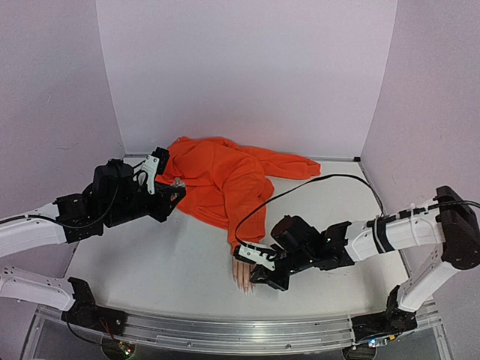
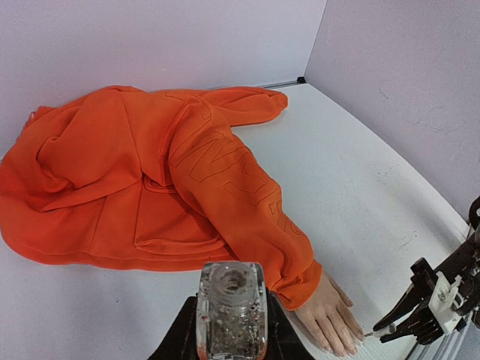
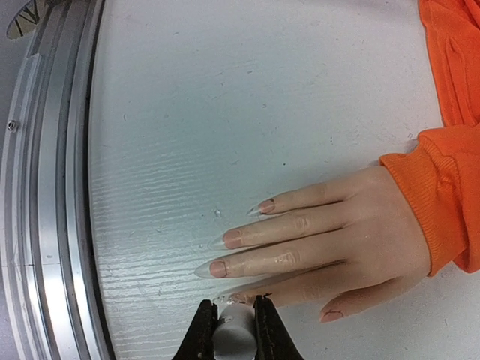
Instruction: Paint the nails
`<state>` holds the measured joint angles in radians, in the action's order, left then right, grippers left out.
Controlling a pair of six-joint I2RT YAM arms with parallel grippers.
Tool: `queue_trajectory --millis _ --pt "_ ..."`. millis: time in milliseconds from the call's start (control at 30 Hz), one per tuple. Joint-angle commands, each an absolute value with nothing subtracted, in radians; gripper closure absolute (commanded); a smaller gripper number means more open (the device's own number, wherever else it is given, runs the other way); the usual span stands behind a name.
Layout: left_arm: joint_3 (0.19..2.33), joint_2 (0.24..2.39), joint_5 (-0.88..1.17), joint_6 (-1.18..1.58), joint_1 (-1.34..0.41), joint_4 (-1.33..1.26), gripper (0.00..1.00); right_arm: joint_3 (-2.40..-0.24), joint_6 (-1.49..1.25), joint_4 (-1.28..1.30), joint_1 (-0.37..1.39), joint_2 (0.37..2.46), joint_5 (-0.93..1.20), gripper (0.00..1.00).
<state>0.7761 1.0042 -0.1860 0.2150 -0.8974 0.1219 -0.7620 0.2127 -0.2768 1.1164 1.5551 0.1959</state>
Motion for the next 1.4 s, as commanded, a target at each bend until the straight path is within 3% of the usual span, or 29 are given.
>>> queue_trajectory --millis 0,1367 --pt "0.785 0.992 -0.187 0.221 -0.893 0.061 1.0 -0.802 0.212 -0.243 1.122 1.586 0.229 1.0" --pt "0.777 0.985 -0.186 0.222 -0.893 0.061 1.0 -0.814 0.211 -0.233 1.122 1.616 0.27 1.0"
